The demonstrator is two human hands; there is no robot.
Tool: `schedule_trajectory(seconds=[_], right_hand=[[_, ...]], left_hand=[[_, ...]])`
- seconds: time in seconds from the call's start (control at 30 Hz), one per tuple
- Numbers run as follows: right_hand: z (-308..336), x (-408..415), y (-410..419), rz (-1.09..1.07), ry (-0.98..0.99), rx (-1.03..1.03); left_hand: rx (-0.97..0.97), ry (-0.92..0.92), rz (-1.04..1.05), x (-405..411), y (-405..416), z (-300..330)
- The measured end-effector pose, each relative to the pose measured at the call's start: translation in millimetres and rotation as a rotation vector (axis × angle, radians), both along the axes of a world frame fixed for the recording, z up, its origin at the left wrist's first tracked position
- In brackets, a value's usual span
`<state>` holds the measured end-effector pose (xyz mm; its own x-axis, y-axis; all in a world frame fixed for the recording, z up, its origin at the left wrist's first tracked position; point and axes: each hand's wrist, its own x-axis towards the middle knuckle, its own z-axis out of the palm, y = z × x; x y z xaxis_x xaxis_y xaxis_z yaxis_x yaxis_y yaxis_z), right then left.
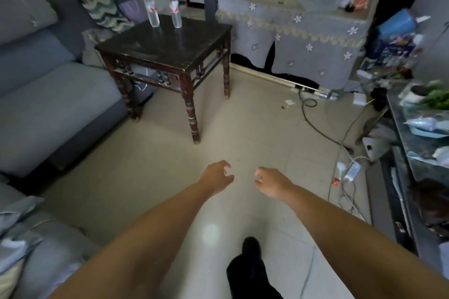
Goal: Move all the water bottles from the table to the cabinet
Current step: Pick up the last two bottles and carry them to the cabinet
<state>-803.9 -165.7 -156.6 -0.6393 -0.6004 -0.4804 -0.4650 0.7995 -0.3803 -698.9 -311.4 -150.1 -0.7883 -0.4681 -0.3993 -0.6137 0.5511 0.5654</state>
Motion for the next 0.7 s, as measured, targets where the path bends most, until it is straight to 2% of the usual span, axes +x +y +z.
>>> schedule_trajectory(seconds=[0.23, 0.37, 0.53, 0.7], right_hand=[[13, -132, -95, 0.072, 0.01, -0.032], [22, -183, -160, 0.138, 0.016, -0.043], [23, -214, -246, 0.194, 0.012, -0.079], [22, -240, -360, 0.285, 0.026, -0.085]], left_hand=[[-0.016, 0.035, 0.134, -110, -84, 17], [-0.003, 0.037, 0.227, -143, -138, 24], [0.016, 0.027, 0.325, -161, -208, 24], [0.023, 0.047, 0.421, -182, -313, 21]])
